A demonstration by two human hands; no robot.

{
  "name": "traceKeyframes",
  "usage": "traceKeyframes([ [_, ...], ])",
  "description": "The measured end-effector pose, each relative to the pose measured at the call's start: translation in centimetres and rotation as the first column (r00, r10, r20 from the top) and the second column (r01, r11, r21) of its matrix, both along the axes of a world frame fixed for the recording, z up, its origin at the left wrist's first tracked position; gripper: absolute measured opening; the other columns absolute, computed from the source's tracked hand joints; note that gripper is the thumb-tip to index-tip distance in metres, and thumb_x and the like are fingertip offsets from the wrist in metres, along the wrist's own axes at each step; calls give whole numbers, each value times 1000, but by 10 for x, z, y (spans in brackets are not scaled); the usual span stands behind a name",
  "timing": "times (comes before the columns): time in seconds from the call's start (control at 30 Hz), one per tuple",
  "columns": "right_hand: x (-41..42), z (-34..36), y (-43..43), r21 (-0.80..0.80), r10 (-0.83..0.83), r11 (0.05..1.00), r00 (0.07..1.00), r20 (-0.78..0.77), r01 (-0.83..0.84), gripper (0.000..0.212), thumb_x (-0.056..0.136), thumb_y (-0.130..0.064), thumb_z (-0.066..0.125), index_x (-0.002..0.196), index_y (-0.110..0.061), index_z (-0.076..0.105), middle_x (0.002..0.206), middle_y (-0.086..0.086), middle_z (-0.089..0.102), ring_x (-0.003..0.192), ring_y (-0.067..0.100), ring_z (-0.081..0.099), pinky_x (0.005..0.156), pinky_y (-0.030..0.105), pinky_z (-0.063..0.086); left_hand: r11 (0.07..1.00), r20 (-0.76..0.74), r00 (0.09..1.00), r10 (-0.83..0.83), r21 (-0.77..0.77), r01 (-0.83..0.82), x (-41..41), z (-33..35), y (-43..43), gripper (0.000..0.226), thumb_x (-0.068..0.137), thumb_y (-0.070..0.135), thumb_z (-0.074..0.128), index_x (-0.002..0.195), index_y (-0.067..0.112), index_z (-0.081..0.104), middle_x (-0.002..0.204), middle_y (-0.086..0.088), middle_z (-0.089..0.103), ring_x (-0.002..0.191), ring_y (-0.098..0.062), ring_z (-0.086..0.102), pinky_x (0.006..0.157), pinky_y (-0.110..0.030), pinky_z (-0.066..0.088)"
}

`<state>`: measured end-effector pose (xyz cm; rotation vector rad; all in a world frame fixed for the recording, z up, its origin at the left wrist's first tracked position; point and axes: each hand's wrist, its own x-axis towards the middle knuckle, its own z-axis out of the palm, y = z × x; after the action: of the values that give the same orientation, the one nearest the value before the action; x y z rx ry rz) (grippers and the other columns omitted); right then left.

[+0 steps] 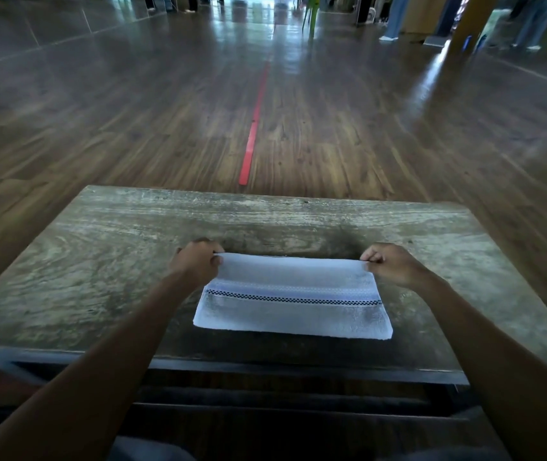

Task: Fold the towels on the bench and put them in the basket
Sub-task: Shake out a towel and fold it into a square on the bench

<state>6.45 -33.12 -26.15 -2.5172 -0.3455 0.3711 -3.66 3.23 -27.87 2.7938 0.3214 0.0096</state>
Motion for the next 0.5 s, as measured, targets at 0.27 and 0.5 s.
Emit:
traceKeyframes([
  [0.27,4,-3,5,-308,234,924,972,-21,-228,33,94,-11,53,126,-6,58,103,4,46,103,24,51,80,28,41,997,-77,994,-79,20,80,-1,7,2,20,96,24,47,103,15,64,101,-6,66,101,-27,60,88,-36,42],
  [0.5,-3,51,-10,-126,167,974,973,-157,-187,22,87,-7,60,70,-22,62,72,-5,59,67,9,53,60,24,38,984,81,987,-137,-102,145,-5,44,7,14,92,18,55,102,15,64,101,-1,67,89,-14,57,75,-26,38],
])
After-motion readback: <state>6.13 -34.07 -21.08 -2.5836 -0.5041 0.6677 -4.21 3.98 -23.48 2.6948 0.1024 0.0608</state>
